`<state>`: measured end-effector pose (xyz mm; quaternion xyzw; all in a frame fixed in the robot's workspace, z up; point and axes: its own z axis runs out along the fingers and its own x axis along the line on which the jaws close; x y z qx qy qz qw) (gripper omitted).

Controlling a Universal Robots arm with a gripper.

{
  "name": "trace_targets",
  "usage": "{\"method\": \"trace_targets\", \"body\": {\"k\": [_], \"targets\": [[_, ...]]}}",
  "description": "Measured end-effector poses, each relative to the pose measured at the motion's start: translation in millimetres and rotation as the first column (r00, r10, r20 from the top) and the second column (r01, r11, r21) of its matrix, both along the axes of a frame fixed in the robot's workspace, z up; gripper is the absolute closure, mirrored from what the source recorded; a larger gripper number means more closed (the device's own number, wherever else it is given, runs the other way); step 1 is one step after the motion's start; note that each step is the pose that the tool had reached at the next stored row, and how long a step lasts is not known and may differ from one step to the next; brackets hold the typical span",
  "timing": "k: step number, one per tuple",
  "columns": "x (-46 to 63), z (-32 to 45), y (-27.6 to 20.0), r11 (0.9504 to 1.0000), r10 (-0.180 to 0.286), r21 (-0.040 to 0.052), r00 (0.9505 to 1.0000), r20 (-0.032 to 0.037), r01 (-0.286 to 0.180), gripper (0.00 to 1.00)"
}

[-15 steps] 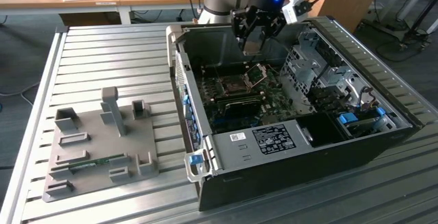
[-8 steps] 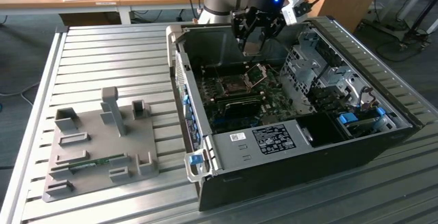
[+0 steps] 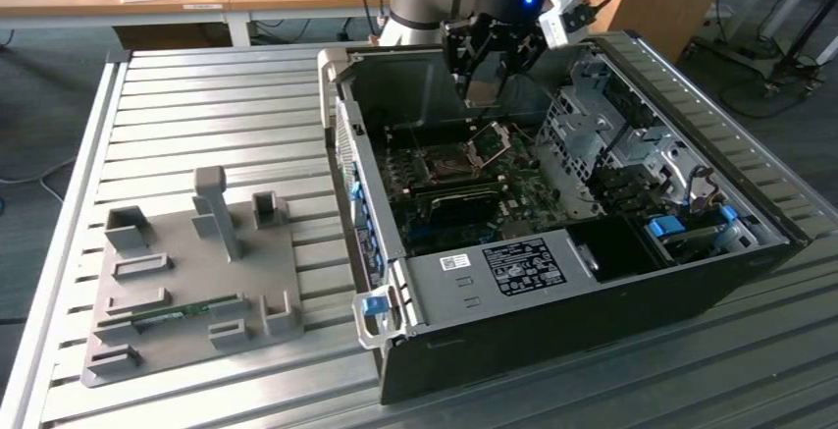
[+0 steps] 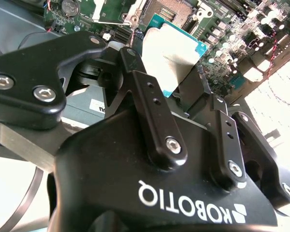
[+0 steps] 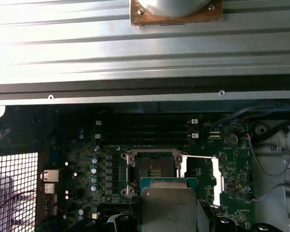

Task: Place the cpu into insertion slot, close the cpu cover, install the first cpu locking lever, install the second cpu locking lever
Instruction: 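Place the cpu into insertion slot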

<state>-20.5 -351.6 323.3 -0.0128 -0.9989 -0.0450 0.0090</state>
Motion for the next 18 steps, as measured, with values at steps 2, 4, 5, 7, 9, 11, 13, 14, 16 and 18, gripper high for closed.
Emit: {"method": "trace_targets", "body": {"k": [2,4,5,7,9,11,13,14,16,18], "targets": [[0.0,-0.8,0.0,1.0,0.0,-0.0002,1.0,-0.0001,0.0,0.46],[0.0,-0.9,0.0,1.0,0.0,-0.0006,1.0,-0.0003,0.0,0.46],[0.0,-1.5,0.0,1.0,0.0,-0.0003,1.0,-0.0001,0.0,0.46],[0.0,-1.9,0.0,1.0,0.0,-0.0003,1.0,-0.0002,0.0,0.46],[0.0,-2.4,0.0,1.0,0.0,0.0,1.0,0.0,0.0,0.46],[0.0,-2.6,0.0,1.0,0.0,-0.0005,1.0,-0.0002,0.0,0.46],[0.0,-2.6,0.0,1.0,0.0,-0.0005,1.0,-0.0002,0.0,0.46],[0.0,-2.7,0.0,1.0,0.0,-0.0004,1.0,-0.0002,0.0,0.46],[0.0,-3.1,0.0,1.0,0.0,-0.0002,1.0,-0.0001,0.0,0.46],[0.0,-3.5,0.0,1.0,0.0,-0.0005,1.0,-0.0002,0.0,0.46]]}}
